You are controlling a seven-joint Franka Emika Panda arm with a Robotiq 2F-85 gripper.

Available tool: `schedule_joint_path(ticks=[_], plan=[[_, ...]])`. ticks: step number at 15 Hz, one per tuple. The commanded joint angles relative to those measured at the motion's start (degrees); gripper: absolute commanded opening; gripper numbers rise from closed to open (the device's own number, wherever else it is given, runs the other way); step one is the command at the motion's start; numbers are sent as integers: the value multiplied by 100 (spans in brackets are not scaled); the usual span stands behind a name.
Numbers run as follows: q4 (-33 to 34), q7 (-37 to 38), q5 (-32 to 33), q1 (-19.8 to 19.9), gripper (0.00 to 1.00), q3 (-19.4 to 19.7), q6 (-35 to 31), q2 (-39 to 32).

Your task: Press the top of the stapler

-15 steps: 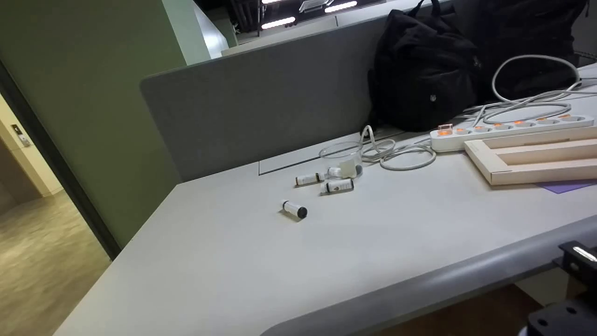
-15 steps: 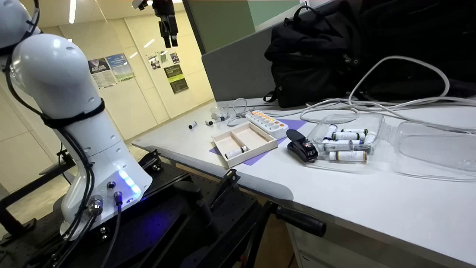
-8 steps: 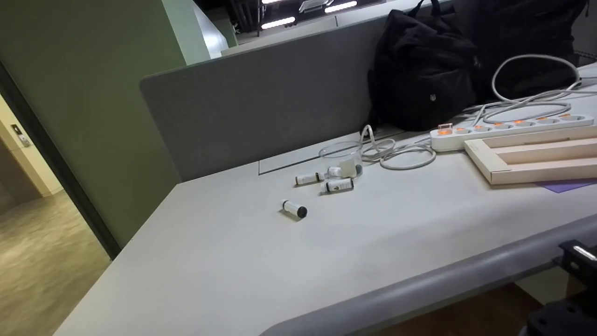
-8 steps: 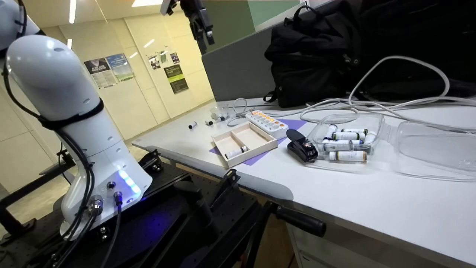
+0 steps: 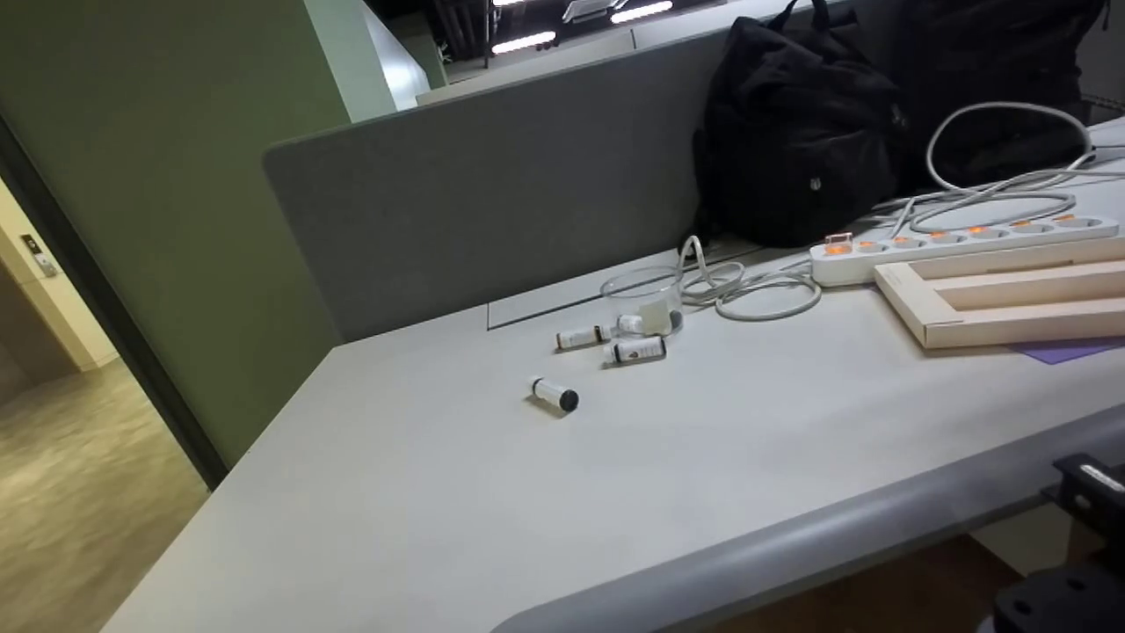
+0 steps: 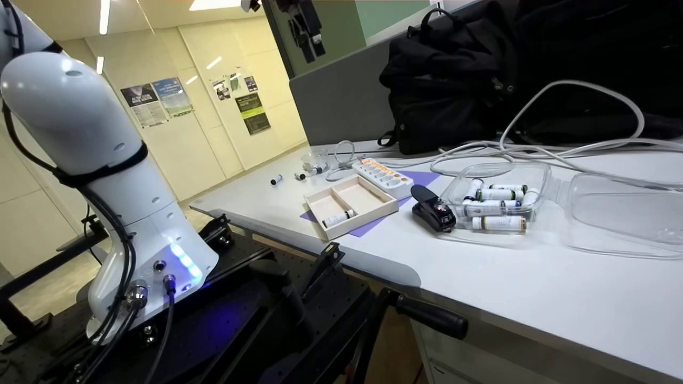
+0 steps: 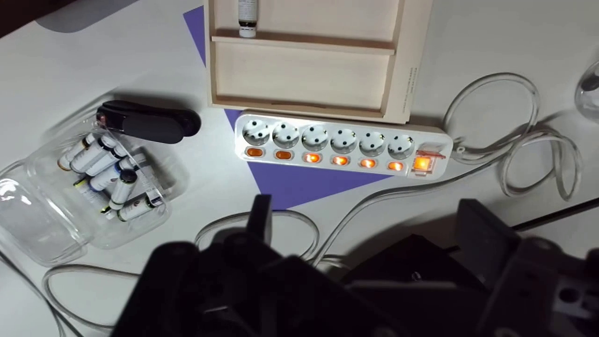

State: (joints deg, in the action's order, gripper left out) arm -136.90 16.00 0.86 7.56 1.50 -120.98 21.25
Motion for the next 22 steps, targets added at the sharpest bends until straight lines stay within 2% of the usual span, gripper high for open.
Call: schedule_joint_path(ticks=[1, 4, 5, 6, 8, 12, 17, 19, 20, 21, 22], plan=[[11, 4, 5, -23, 100, 5, 11, -18], [11, 5, 6, -18, 100, 7, 10, -28], [-40, 36, 19, 63, 100, 76, -188, -182], [-68, 26, -27, 119, 78, 159, -303, -304], [-149, -227, -194, 237, 69, 447, -667, -646], [-184, -555, -477, 468, 39, 910, -1668, -1573], [-70, -909, -694, 618, 5, 1161, -2302, -2573], [-24, -900, -644, 670, 0, 1226, -2363, -2852], [51, -656, -474, 680, 0, 1295, -2269, -2988], [210, -257, -133, 657, 0, 1409, -1892, -3112], [-126, -720, -467, 640, 1, 1286, -2272, -2876]])
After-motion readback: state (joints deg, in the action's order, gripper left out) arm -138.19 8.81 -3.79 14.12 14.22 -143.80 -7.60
